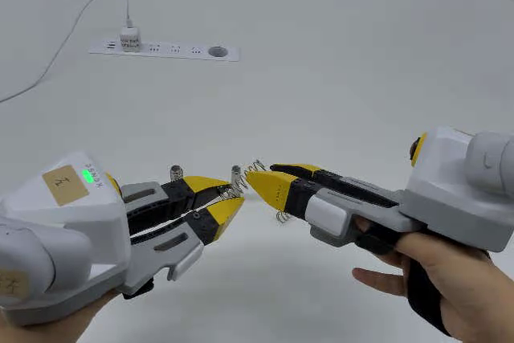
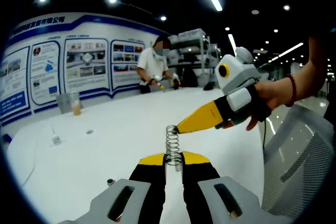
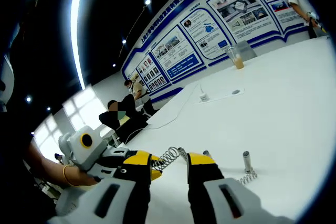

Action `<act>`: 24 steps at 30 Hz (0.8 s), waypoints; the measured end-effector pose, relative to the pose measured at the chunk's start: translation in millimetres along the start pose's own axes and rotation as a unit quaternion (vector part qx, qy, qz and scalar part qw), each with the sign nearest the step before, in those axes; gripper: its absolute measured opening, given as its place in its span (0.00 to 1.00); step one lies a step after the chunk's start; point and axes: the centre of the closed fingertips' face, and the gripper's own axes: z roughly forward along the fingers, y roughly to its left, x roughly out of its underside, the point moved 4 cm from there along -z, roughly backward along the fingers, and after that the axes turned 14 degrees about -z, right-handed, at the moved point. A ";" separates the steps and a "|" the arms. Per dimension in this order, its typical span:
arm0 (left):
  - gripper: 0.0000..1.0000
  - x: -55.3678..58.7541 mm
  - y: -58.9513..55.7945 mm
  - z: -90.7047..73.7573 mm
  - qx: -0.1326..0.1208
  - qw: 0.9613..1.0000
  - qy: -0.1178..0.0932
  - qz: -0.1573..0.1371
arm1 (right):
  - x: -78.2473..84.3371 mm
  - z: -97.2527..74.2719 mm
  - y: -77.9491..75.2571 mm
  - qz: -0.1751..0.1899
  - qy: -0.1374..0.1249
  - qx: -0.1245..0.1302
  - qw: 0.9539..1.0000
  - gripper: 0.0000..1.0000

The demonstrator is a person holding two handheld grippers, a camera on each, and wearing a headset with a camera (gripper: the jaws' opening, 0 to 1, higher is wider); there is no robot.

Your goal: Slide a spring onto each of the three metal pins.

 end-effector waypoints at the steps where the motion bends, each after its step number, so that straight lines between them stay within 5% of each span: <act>1: 0.10 -0.9 -1.0 -0.2 0.002 1.000 -0.003 0.000 | 0.2 0.6 0.9 0.000 0.001 -0.002 1.000 0.27; 15: 0.10 -5.0 -5.3 -5.8 0.004 1.000 -0.016 -0.016 | -4.6 5.9 5.9 0.061 -0.015 -0.031 0.998 0.14; 24: 0.11 -5.7 -6.5 -6.3 -0.002 1.000 -0.005 -0.025 | -8.6 7.5 11.2 0.044 -0.023 -0.039 0.998 0.12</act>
